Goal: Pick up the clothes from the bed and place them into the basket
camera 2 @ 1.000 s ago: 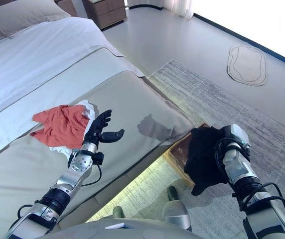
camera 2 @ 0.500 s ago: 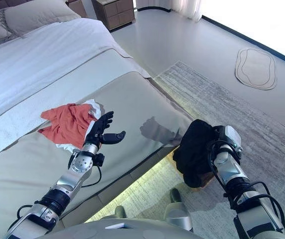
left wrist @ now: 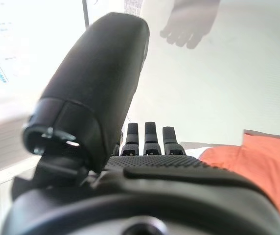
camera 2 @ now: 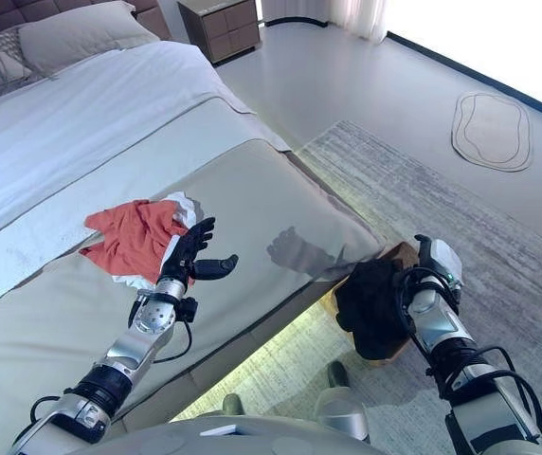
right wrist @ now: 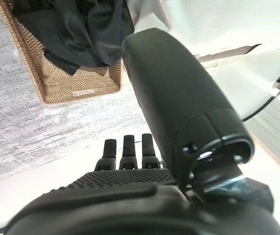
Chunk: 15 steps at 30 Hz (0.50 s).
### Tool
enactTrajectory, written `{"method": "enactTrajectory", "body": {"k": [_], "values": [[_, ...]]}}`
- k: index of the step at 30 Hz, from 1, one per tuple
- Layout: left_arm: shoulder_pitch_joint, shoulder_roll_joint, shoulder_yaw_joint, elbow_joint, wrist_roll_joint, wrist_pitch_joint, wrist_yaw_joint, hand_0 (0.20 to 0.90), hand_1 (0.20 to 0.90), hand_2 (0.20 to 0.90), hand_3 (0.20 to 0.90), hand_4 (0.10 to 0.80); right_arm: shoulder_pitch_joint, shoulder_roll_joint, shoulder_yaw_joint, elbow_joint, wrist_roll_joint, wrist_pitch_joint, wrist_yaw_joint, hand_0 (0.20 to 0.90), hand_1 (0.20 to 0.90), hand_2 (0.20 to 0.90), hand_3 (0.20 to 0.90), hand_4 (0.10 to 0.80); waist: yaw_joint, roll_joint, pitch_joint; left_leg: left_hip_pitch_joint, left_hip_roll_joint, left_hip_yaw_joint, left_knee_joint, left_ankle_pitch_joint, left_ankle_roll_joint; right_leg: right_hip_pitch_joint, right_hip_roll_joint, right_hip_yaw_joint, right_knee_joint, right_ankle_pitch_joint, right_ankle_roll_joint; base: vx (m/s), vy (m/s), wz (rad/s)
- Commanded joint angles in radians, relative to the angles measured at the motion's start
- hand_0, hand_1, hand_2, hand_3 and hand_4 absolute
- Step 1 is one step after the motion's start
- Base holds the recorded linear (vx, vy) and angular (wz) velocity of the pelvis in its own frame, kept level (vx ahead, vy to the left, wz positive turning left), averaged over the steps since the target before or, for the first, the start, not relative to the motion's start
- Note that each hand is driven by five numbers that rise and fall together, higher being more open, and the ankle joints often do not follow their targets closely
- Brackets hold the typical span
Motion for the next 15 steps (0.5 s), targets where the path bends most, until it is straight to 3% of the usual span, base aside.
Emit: {"method": "enactTrajectory", "body": {"k": [1, 9, 15], "values": [[-0.069, 0.041, -0.002, -0.091, 0.033, -0.077, 0.047, 0.9, 0.9, 0.9, 0.9, 0.8, -0.118, -0.098, -0.001, -0.055, -0.066, -0.052, -0.1, 0.9, 0.9, 0.9, 0.9, 0.8, 0.04, -0.016, -0.022, -0.013, 0.048, -0.048, 0.002, -0.035, 0.005, -0.008, -0.038, -0.019, 0.043, 0.0, -0.013, 0.01, 0.004, 0.06], [-0.072, 0.027, 0.007, -0.08, 0.019, -0.07, 0.102, 0.9, 0.9, 0.9, 0.9, 0.8, -0.276, -0.122, 0.05, -0.249, -0.182, -0.076, -0.165, 0.9, 0.9, 0.9, 0.9, 0.8, 0.091, -0.021, -0.023, -0.041, 0.04, -0.11, 0.002, -0.017, 0.005, -0.009, -0.04, -0.056, 0.052, -0.011, -0.027, 0.0, -0.004, 0.09], [-0.058, 0.039, 0.018, -0.037, 0.018, -0.041, 0.106, 0.9, 0.9, 0.9, 0.9, 0.8, -0.426, -0.155, 0.145, -0.313, -0.247, -0.123, -0.121, 0.9, 0.9, 0.9, 0.9, 0.8, 0.161, -0.033, -0.034, -0.087, 0.028, -0.168, 0.004, -0.006, 0.005, -0.022, -0.057, -0.119, 0.068, -0.033, -0.032, -0.014, -0.002, 0.33]]}}
